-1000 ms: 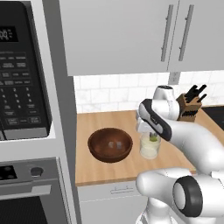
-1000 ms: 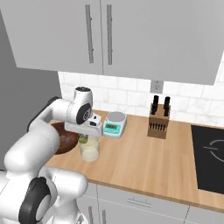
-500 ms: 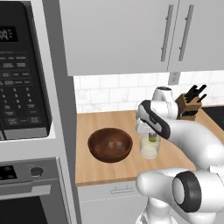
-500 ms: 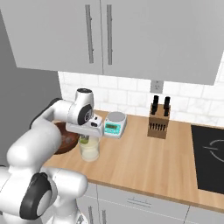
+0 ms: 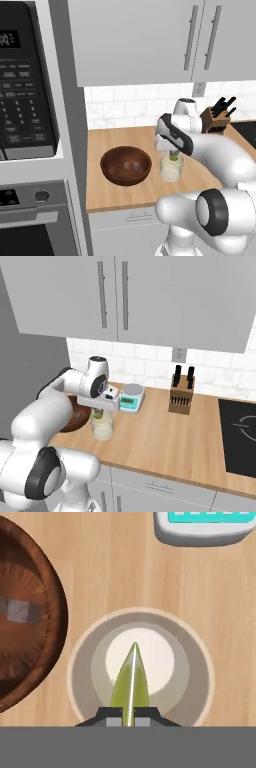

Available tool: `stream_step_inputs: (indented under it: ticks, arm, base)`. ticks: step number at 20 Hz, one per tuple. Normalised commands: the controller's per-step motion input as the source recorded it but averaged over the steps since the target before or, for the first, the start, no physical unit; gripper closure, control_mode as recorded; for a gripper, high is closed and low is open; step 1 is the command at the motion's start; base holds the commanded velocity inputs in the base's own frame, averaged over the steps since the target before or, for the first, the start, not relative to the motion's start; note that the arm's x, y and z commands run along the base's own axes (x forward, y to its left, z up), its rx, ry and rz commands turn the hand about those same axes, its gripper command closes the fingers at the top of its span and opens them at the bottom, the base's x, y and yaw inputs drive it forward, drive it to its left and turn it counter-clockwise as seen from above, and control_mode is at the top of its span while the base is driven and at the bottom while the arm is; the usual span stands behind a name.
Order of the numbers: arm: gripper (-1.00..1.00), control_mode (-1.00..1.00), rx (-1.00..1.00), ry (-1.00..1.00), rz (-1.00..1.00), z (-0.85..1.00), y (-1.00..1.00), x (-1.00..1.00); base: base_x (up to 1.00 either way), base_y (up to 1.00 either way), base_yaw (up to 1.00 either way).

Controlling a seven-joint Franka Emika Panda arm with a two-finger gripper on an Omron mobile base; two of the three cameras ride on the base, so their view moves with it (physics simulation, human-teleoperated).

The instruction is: Grab a lemon wedge from the fridge and one ice cube from the ice bowl, and put them in the glass of lemonade.

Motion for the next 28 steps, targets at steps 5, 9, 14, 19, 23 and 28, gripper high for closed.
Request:
stream_step_inputs:
  ticks: [5,9,14,19,23,28]
  arm:
    - [1.0,-1.0,0.02,-0.14,0.0,-0.01,-0.23,0.02]
    - [1.0,-1.0,0.04,-0.19,0.0,-0.05,-0.15,0.0]
    - [1.0,-1.0,0.0,-0.05,0.0,-0.01,0.0,0.0]
    - [1.0,-1.0,0.0,0.0,0.0,0.0,0.08,0.0]
    - [1.0,-1.0,0.0,0.0,-0.01,0.0,0.03,0.08]
    - [1.0,-1.0,0.0,0.01,-0.01,0.0,0.0,0.27]
  base:
    - [0.0,0.0,0.0]
    - [0.0,0.0,0.0]
    - [0.0,0.0,0.0]
    - [0.0,0.0,0.0]
    - [0.0,0.0,0.0]
    - [0.0,0.0,0.0]
